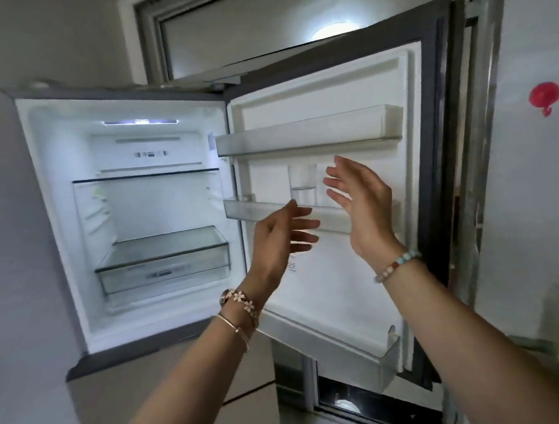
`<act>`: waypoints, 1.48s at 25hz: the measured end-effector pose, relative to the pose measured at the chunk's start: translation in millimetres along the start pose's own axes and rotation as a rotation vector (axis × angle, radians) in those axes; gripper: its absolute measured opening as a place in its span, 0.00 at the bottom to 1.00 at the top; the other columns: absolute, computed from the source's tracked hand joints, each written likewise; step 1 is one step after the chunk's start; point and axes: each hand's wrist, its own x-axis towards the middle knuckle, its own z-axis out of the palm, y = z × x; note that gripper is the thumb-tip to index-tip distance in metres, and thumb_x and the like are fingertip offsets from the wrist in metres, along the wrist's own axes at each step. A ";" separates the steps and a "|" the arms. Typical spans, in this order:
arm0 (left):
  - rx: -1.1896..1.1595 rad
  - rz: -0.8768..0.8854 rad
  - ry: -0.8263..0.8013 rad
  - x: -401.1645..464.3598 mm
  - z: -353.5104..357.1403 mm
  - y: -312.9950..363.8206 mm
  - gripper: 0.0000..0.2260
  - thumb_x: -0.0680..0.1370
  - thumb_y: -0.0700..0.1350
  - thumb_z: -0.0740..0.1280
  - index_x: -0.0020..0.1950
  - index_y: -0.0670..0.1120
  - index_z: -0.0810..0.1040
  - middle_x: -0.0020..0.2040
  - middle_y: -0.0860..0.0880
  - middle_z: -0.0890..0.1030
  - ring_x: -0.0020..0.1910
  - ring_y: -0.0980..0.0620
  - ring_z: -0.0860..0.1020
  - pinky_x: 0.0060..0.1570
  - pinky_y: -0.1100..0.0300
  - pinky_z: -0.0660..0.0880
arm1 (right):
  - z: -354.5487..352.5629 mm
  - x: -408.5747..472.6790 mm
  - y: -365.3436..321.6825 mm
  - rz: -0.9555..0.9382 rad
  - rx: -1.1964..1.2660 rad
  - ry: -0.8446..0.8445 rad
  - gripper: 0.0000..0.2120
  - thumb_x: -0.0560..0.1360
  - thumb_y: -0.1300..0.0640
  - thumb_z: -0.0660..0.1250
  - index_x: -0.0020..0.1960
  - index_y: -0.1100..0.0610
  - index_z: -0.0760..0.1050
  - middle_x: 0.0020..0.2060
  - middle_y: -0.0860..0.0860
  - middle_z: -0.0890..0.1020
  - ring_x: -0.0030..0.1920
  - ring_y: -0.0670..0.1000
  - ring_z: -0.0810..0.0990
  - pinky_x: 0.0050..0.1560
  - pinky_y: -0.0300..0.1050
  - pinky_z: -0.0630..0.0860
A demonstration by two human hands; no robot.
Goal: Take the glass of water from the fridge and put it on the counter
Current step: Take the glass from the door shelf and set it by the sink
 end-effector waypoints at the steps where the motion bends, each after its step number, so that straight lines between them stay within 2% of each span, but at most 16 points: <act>1: 0.002 -0.039 0.034 2.0 -21.9 4.5 0.18 0.82 0.52 0.57 0.52 0.42 0.82 0.46 0.41 0.87 0.39 0.44 0.84 0.40 0.56 0.80 | 15.5 -3.7 9.4 0.128 0.033 -0.035 0.10 0.75 0.53 0.71 0.54 0.56 0.82 0.49 0.54 0.86 0.50 0.53 0.85 0.52 0.46 0.82; 3: 0.052 -0.103 0.068 7.7 -56.5 8.3 0.19 0.82 0.53 0.56 0.51 0.44 0.82 0.47 0.42 0.87 0.40 0.45 0.84 0.44 0.55 0.80 | 35.9 -10.1 30.9 0.342 0.020 -0.126 0.15 0.75 0.48 0.70 0.56 0.57 0.81 0.52 0.55 0.86 0.51 0.53 0.85 0.50 0.46 0.81; 6: 0.080 -0.185 0.059 28.0 -88.4 10.2 0.19 0.81 0.55 0.57 0.53 0.45 0.82 0.51 0.41 0.86 0.44 0.44 0.84 0.51 0.51 0.79 | 49.4 -11.7 50.4 0.483 -0.008 -0.215 0.15 0.76 0.44 0.68 0.55 0.53 0.80 0.54 0.53 0.85 0.53 0.53 0.85 0.54 0.49 0.81; 11: 0.125 -0.186 -0.007 72.7 -99.4 22.1 0.17 0.79 0.54 0.61 0.55 0.45 0.82 0.53 0.43 0.86 0.47 0.45 0.84 0.55 0.51 0.78 | 47.8 2.3 56.4 0.506 -0.040 -0.196 0.14 0.75 0.44 0.68 0.55 0.53 0.81 0.54 0.53 0.85 0.53 0.54 0.85 0.53 0.50 0.80; 14: 0.290 -0.137 -0.105 94.3 -77.8 26.0 0.17 0.77 0.55 0.66 0.60 0.45 0.80 0.58 0.44 0.84 0.54 0.45 0.82 0.57 0.53 0.76 | 38.1 2.1 58.3 0.503 -0.101 -0.167 0.13 0.75 0.47 0.69 0.54 0.54 0.82 0.52 0.54 0.86 0.53 0.55 0.85 0.55 0.51 0.81; 16: 0.430 -0.097 -0.165 107.7 -53.3 26.6 0.23 0.74 0.56 0.70 0.64 0.44 0.77 0.62 0.46 0.81 0.57 0.47 0.80 0.55 0.57 0.74 | 31.9 -1.1 58.5 0.499 -0.138 -0.145 0.12 0.75 0.50 0.69 0.54 0.55 0.82 0.51 0.54 0.87 0.52 0.55 0.86 0.56 0.52 0.81; 18: 0.497 -0.095 -0.213 119.6 -27.4 24.3 0.35 0.70 0.59 0.73 0.70 0.43 0.68 0.63 0.46 0.79 0.58 0.49 0.77 0.55 0.58 0.71 | 26.3 -4.6 58.7 0.485 -0.174 -0.137 0.12 0.76 0.52 0.68 0.55 0.56 0.82 0.50 0.55 0.87 0.51 0.55 0.86 0.58 0.53 0.81; 21: 0.507 -0.079 -0.183 138.7 -2.9 12.5 0.48 0.62 0.63 0.77 0.71 0.40 0.63 0.61 0.46 0.79 0.58 0.48 0.78 0.58 0.53 0.76 | 22.2 -9.1 58.2 0.458 -0.214 -0.127 0.12 0.76 0.53 0.67 0.55 0.57 0.82 0.49 0.55 0.87 0.50 0.56 0.86 0.55 0.51 0.81; 23: 0.569 -0.058 -0.139 148.2 3.1 5.3 0.43 0.62 0.61 0.78 0.66 0.39 0.67 0.58 0.44 0.80 0.57 0.46 0.78 0.55 0.53 0.77 | 20.8 -10.3 58.6 0.455 -0.224 -0.115 0.11 0.76 0.54 0.67 0.55 0.57 0.82 0.48 0.55 0.87 0.49 0.56 0.87 0.51 0.49 0.82; 26: 0.622 -0.014 -0.088 155.7 0.9 -1.9 0.27 0.64 0.56 0.79 0.54 0.40 0.79 0.51 0.43 0.84 0.53 0.44 0.81 0.48 0.56 0.77 | 20.2 -10.4 59.6 0.462 -0.239 -0.100 0.11 0.76 0.55 0.67 0.54 0.57 0.83 0.46 0.55 0.87 0.48 0.56 0.87 0.52 0.51 0.82; 29: 0.589 0.027 -0.036 152.2 -5.3 -1.3 0.21 0.65 0.52 0.79 0.49 0.39 0.80 0.47 0.43 0.83 0.51 0.43 0.81 0.42 0.59 0.73 | 20.9 -9.4 58.3 0.483 -0.225 -0.080 0.10 0.76 0.54 0.66 0.52 0.58 0.82 0.47 0.55 0.87 0.49 0.57 0.86 0.54 0.52 0.81; 30: 0.585 0.045 -0.028 149.4 -7.0 -0.5 0.22 0.66 0.52 0.79 0.50 0.39 0.79 0.48 0.43 0.82 0.51 0.43 0.81 0.41 0.60 0.71 | 21.1 -8.5 58.4 0.491 -0.216 -0.067 0.10 0.76 0.54 0.66 0.52 0.58 0.82 0.47 0.56 0.87 0.50 0.57 0.86 0.55 0.53 0.81; 34: 0.589 0.088 -0.029 138.7 -8.6 4.3 0.30 0.68 0.49 0.78 0.65 0.40 0.72 0.53 0.48 0.74 0.51 0.51 0.73 0.48 0.63 0.67 | 20.8 -5.0 59.5 0.525 -0.195 -0.028 0.11 0.75 0.53 0.67 0.52 0.58 0.82 0.46 0.55 0.86 0.50 0.55 0.84 0.58 0.54 0.79; 37: 0.571 0.075 -0.028 136.0 -12.3 8.5 0.30 0.69 0.48 0.77 0.67 0.40 0.70 0.54 0.50 0.73 0.51 0.53 0.72 0.47 0.63 0.67 | 22.4 -4.6 60.2 0.559 -0.189 -0.030 0.11 0.75 0.52 0.67 0.51 0.58 0.83 0.44 0.53 0.87 0.49 0.55 0.84 0.57 0.53 0.79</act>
